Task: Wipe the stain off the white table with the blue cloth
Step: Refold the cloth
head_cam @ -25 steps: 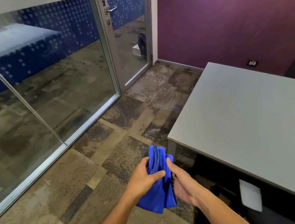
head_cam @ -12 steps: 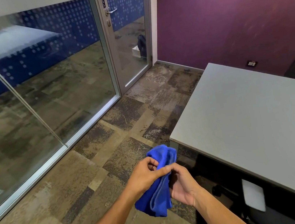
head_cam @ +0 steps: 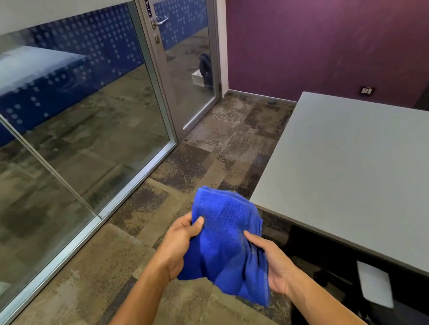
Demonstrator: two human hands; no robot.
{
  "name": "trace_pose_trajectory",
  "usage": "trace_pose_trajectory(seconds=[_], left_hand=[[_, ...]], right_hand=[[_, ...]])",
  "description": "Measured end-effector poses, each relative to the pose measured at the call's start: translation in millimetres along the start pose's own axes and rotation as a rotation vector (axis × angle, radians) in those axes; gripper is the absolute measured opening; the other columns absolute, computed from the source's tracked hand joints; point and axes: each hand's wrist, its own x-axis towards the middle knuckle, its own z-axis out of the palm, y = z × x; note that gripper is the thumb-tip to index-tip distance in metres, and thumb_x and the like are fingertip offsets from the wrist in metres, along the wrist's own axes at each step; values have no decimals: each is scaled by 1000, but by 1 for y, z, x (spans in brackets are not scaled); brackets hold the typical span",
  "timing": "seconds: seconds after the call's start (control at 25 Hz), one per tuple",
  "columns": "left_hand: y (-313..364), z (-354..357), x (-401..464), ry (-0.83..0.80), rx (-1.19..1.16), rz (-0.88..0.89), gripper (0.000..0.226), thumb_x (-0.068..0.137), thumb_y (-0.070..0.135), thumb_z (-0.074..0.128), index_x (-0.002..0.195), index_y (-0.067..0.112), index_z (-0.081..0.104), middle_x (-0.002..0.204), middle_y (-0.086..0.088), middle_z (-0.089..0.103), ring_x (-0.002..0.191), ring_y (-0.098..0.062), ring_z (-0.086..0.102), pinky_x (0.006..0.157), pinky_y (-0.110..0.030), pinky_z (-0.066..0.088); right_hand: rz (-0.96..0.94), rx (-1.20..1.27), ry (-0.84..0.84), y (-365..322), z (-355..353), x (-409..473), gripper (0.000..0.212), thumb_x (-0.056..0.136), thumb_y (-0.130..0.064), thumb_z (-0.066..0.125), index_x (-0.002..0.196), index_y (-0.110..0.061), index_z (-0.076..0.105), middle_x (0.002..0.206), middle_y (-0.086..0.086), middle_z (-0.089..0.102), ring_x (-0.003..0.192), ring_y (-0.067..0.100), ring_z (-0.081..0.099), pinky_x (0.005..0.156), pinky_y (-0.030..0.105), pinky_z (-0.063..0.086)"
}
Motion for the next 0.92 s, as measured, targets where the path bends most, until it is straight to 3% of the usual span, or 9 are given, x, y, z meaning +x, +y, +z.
trace_pose_trajectory(seconds=[0.16, 0.24, 0.36, 0.52, 0.64, 0.8, 0.92], left_hand=[[-3, -22, 3, 228, 48, -31, 25, 106, 14, 44, 100, 8, 68, 104, -23, 74, 74, -23, 70, 70, -33, 52], [-10, -27, 5, 322, 108, -58, 29, 107, 20, 42, 99, 13, 68, 110, -23, 72, 75, -22, 69, 68, -32, 50], [-26, -31, 3, 161, 3, -210, 25, 101, 34, 54, 115, 16, 66, 112, -13, 75, 99, -27, 72, 85, -41, 57], [-37, -44, 0, -82, -44, -296, 49, 85, -4, 71, 129, 5, 55, 122, -17, 71, 112, -35, 67, 95, -47, 56], [-31, -54, 2, -201, 9, -308, 60, 72, -7, 77, 128, 3, 58, 127, -20, 67, 117, -36, 65, 100, -50, 52], [-30, -58, 12, -79, 87, -206, 50, 67, -12, 71, 115, 1, 68, 117, -22, 71, 107, -35, 69, 98, -55, 49], [-23, -51, 13, 39, 16, -61, 41, 75, -28, 53, 88, 2, 77, 91, -19, 76, 78, -28, 74, 73, -40, 61]], right_hand=[[-144, -73, 40, -13, 1, 0, 40, 96, -22, 69, 131, -3, 66, 126, 22, 71, 112, 38, 70, 93, 48, 56], [-182, -148, 62, -16, 6, 1, 33, 97, -20, 68, 126, -3, 67, 120, 21, 74, 106, 36, 73, 87, 45, 58], [-126, -218, 87, -23, 10, 4, 22, 99, -13, 67, 118, -3, 70, 112, 21, 76, 98, 35, 74, 84, 45, 60], [-8, -415, -14, -34, 3, -3, 28, 91, 14, 63, 113, -2, 71, 107, 20, 77, 95, 32, 75, 80, 42, 61], [-37, -513, 8, -38, -1, -1, 38, 86, 18, 64, 116, -4, 71, 112, 18, 77, 104, 34, 74, 87, 45, 59], [-179, -551, 44, -48, -4, 4, 42, 85, 17, 67, 120, -5, 69, 115, 17, 77, 109, 35, 72, 96, 51, 58], [-338, -635, 72, -59, -2, 0, 35, 85, 21, 60, 98, -8, 75, 90, 12, 76, 83, 28, 71, 69, 34, 59]])
